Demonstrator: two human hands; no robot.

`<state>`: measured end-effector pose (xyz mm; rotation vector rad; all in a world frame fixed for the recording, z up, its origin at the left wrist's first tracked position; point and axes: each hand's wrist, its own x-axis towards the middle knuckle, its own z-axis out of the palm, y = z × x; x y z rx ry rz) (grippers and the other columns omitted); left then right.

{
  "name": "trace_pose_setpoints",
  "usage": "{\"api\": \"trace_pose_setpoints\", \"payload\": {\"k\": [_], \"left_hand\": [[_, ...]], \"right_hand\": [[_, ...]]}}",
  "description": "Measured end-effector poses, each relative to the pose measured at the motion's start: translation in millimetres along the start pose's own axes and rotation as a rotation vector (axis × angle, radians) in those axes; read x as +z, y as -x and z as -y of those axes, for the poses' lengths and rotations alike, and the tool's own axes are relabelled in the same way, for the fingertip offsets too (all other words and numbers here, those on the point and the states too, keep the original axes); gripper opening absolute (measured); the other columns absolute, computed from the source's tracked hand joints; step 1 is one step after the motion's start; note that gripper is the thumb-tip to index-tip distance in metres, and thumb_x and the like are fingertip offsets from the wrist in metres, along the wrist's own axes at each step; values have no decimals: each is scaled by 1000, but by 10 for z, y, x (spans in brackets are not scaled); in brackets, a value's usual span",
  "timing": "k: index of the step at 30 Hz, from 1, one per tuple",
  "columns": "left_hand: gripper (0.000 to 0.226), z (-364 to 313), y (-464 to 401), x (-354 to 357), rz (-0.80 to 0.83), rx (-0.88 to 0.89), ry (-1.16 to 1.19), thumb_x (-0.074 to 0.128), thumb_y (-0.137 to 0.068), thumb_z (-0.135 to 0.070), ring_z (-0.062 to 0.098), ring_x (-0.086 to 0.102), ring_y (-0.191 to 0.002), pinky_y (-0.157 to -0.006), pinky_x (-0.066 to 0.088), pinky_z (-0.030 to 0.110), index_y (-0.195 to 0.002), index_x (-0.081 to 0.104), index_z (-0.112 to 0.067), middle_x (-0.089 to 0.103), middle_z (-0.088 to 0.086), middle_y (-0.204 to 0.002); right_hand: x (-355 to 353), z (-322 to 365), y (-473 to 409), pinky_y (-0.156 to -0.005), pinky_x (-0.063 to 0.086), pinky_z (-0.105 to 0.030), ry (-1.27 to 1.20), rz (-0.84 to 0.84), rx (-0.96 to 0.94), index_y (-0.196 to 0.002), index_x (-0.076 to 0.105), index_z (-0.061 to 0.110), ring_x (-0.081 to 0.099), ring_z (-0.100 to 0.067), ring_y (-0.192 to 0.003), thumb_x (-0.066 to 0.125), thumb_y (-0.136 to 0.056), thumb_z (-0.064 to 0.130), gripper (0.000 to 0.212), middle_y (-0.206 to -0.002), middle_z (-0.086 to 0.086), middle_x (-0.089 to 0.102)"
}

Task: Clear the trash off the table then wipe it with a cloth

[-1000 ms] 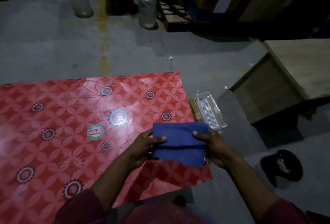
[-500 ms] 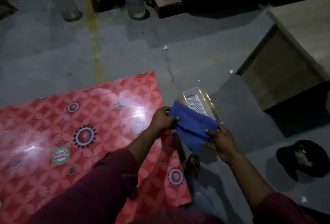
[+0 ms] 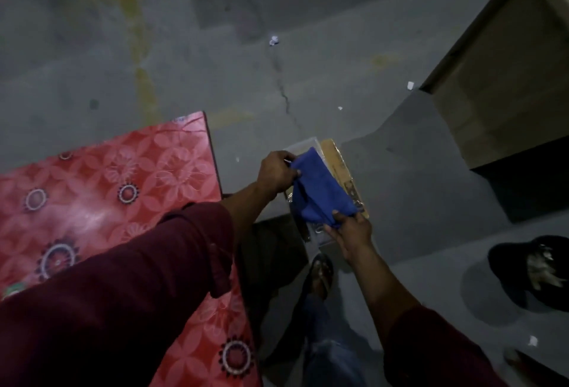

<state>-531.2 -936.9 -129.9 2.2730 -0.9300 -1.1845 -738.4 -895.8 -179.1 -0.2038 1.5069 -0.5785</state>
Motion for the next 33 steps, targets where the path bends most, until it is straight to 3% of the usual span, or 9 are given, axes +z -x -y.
{"api": "trace_pose_setpoints", "payload": {"k": [4, 7, 10, 13, 16, 23, 26, 30, 33], "left_hand": [[31, 82, -368, 157, 2, -7, -83, 80, -79, -10, 27, 71, -99, -90, 57, 32, -110, 75, -11, 76, 12, -106], [32, 119, -553, 233, 15, -8, -127, 77, -81, -9, 27, 70, -103, -90, 52, 29, -113, 73, -11, 75, 12, -110], [34, 137, -658, 280, 30, 5, -177, 75, -82, -10, 29, 69, -105, -92, 53, 32, -115, 72, -10, 74, 13, -113], [31, 70, -696, 292, 26, 34, -217, 71, -81, -10, 29, 69, -103, -85, 50, 28, -112, 73, -10, 75, 14, -110], [31, -20, -742, 290, 27, 31, -236, 68, -83, -10, 31, 69, -104, -83, 49, 29, -113, 73, -10, 75, 15, -111], [43, -119, -723, 284, 106, 70, -308, 69, -84, -16, 35, 66, -111, -84, 50, 31, -127, 65, -8, 70, 18, -123], [41, -121, -674, 263, 119, 98, -353, 66, -85, -13, 37, 65, -111, -80, 47, 29, -125, 65, -5, 69, 19, -121], [42, -149, -548, 165, 115, 132, -398, 62, -90, -17, 37, 63, -118, -96, 52, 39, -130, 61, -5, 66, 19, -128], [46, -190, -463, 86, 125, 129, -402, 63, -92, -19, 34, 61, -122, -99, 50, 37, -136, 59, -6, 64, 16, -135]], "right_hand": [[98, -18, -317, -59, 63, -35, 90, -42, 2, -126, 62, 9, 67, -34, -103, 66, -92, -2, 35, -125, -16, 67], [147, -42, -435, -63, 64, -37, 120, -98, -12, -121, 63, 6, 67, -33, -99, 69, -90, -3, 33, -111, -11, 68], [160, -193, -547, -71, 65, -47, 180, -125, -48, -121, 65, 13, 71, -32, -100, 77, -82, 4, 42, -111, -7, 71], [100, -434, -773, -78, 63, -55, 309, -152, -93, -93, 71, 35, 73, -34, -97, 81, -68, 26, 28, -103, -4, 74], [158, -459, -812, -80, 63, -56, 388, -190, -95, -76, 66, 29, 73, -34, -90, 81, -65, 34, 19, -93, -10, 74], [362, -277, -602, -82, 63, -51, 451, -222, -101, -83, 64, 26, 71, -31, -88, 69, -83, 17, 11, -91, -4, 71], [340, -358, -672, -82, 63, -49, 478, -208, -63, -89, 65, 30, 72, -30, -88, 64, -76, 25, 14, -96, -5, 73], [228, -585, -998, -78, 64, -50, 524, -220, -42, -83, 62, 24, 74, -33, -85, 56, -67, 33, 20, -91, -8, 74], [300, -458, -748, -76, 65, -48, 556, -217, -63, -80, 63, 26, 74, -29, -81, 58, -72, 31, 10, -87, -7, 74]]}}
